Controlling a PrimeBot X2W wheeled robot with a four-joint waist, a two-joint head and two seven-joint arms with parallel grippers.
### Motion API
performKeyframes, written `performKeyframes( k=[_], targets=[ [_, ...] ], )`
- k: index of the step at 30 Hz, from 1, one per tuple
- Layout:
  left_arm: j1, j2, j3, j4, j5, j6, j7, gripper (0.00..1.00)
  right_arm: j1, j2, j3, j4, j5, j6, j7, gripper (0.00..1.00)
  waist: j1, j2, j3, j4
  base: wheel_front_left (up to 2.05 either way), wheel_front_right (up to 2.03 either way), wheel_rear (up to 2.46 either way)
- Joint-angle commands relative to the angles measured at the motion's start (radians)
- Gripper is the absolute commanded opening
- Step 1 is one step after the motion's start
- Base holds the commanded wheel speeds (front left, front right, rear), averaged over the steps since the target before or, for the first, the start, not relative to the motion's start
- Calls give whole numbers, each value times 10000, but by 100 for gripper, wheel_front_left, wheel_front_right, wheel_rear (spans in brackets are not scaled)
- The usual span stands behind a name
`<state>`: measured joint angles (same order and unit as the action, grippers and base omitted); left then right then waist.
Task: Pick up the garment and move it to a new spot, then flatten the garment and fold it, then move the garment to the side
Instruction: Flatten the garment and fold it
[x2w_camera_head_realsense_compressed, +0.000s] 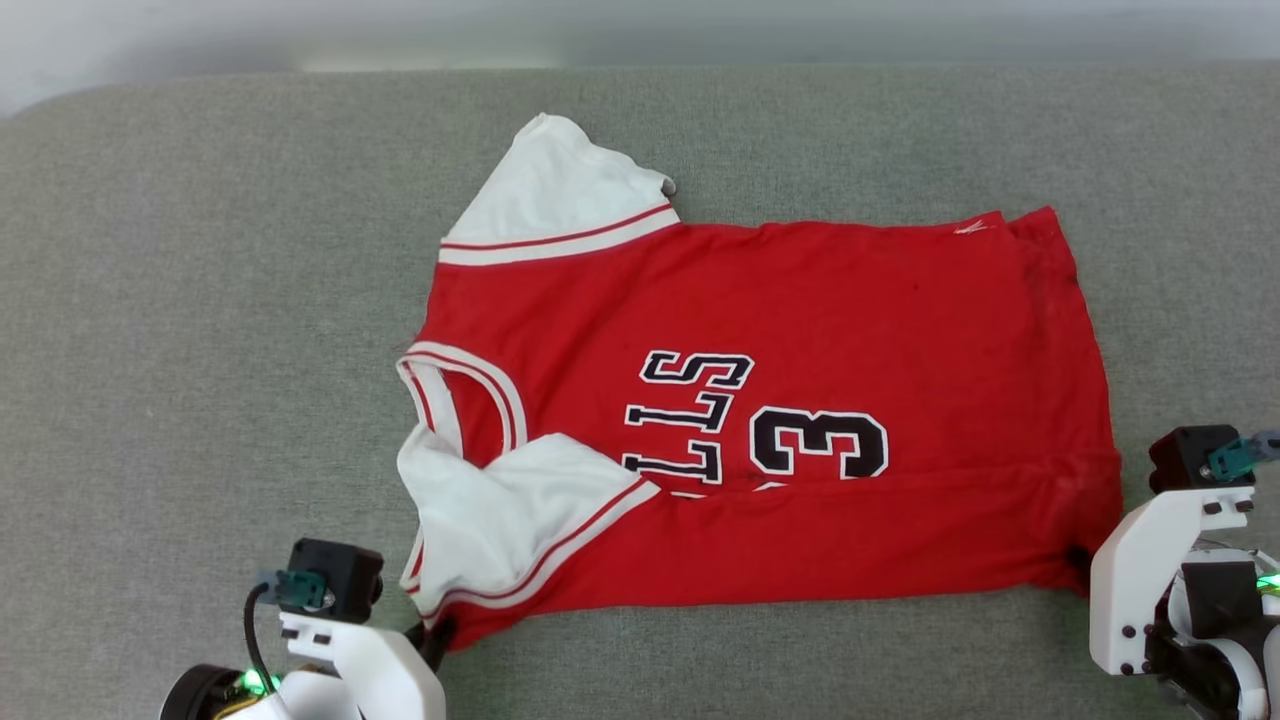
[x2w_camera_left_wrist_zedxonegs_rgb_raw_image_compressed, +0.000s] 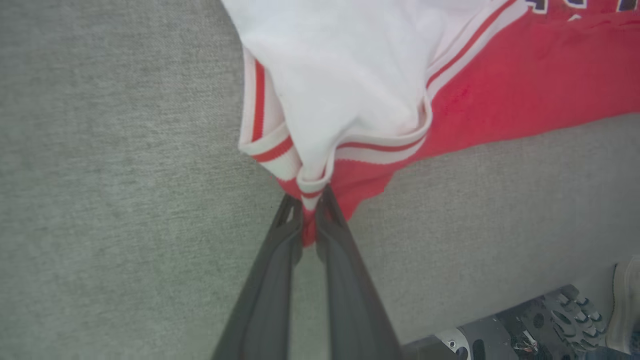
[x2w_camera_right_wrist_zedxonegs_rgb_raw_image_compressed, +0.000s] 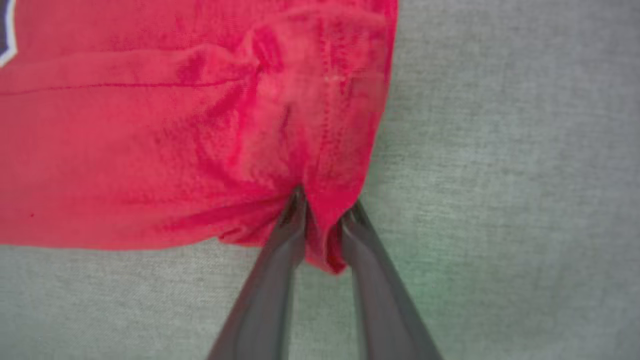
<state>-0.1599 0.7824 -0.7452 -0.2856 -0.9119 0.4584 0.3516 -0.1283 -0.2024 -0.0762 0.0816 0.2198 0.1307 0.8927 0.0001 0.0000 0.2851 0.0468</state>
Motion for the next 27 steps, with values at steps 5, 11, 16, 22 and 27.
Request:
performKeyframes(
  k=[5,11,16,22,27],
  targets=[
    [347,103,-56,181,-153,88,77,0,388,-119,-42,293,224,-5,-65,0,-1,0,-409,-114,0,0,0],
    [912,402,14,63,-332,251,-26,0,825,-361,-162,-465,522,-5,56,0,-1,0,-877,-283,0,0,0],
    [1442,634,-61,-151,-467,361,-6,0,1501,-510,-269,-1310,767,-5,366,0,-1,0,-1098,-381,0,0,0],
    [1795,752,-183,-64,-611,276,41,0,2299,-520,-480,-1889,850,-5,750,0,-1,0,-1182,-386,0,0,0],
    [1729,369,-166,392,-806,-104,-208,0,2370,-330,-436,-1725,806,-5,669,0,-1,0,-1184,-406,0,0,0]
  ],
)
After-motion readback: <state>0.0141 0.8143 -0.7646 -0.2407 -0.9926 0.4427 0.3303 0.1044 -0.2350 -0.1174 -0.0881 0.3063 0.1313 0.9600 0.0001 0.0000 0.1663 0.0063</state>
